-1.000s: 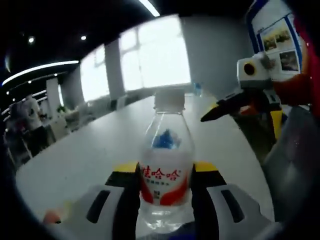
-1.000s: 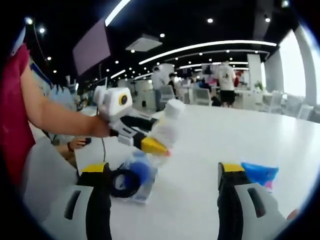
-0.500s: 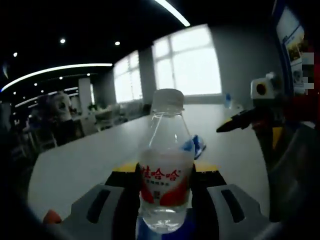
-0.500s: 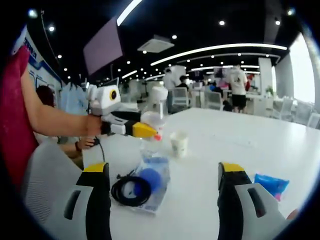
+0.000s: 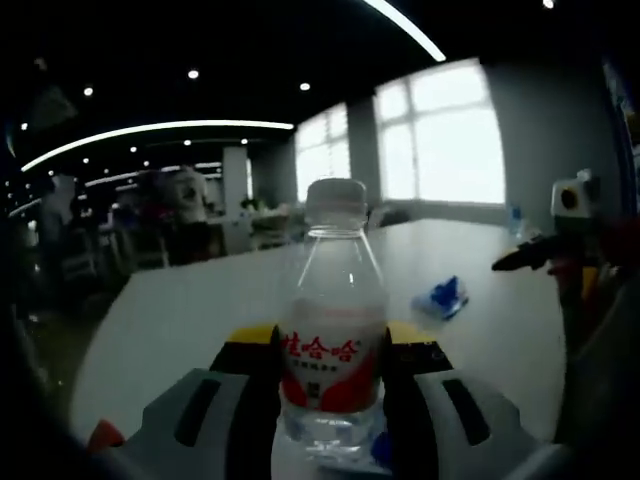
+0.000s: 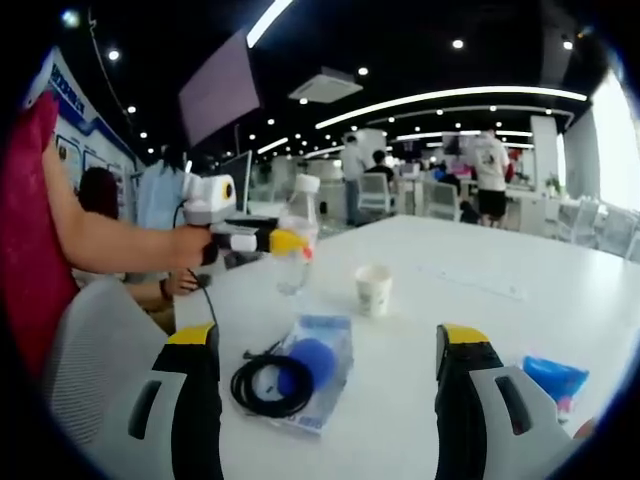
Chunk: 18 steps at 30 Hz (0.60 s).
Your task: Arrange the tabletop items into an orderly group along one side of the table until the central work area is clear of visible clutter.
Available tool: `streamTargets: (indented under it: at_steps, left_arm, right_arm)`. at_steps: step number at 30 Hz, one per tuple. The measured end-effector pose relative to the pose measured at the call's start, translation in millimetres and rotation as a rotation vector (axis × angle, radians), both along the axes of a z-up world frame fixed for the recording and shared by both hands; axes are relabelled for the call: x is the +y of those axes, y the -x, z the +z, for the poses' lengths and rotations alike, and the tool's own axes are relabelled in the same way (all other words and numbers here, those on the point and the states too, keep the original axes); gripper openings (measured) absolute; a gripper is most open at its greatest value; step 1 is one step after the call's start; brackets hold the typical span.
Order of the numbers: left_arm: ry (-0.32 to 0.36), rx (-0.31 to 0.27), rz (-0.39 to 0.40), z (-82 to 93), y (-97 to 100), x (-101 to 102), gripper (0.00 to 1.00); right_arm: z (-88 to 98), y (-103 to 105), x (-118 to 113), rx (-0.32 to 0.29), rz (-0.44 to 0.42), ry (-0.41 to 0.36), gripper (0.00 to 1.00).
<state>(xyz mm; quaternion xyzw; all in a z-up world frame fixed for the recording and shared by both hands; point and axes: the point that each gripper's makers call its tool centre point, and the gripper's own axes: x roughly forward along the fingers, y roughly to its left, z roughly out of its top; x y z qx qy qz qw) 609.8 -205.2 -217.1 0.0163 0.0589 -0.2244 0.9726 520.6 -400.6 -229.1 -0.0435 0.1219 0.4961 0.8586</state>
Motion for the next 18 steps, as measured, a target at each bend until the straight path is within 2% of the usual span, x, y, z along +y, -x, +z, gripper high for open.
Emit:
streamTargets:
  at_steps: [11,18]
  left_arm:
    - [0.06,-0.035,0.125,4.8,-24.2,26.0,0.36]
    - [0.091,-0.047,0.194,-4.0,-43.1,38.2,0.36]
  right_arm:
    - [-5.8,-4.8,0.5,0.015,0.003,0.006,0.88]
    - [-9.4,-7.3,0.8,0.024,0.002,0.012,0.88]
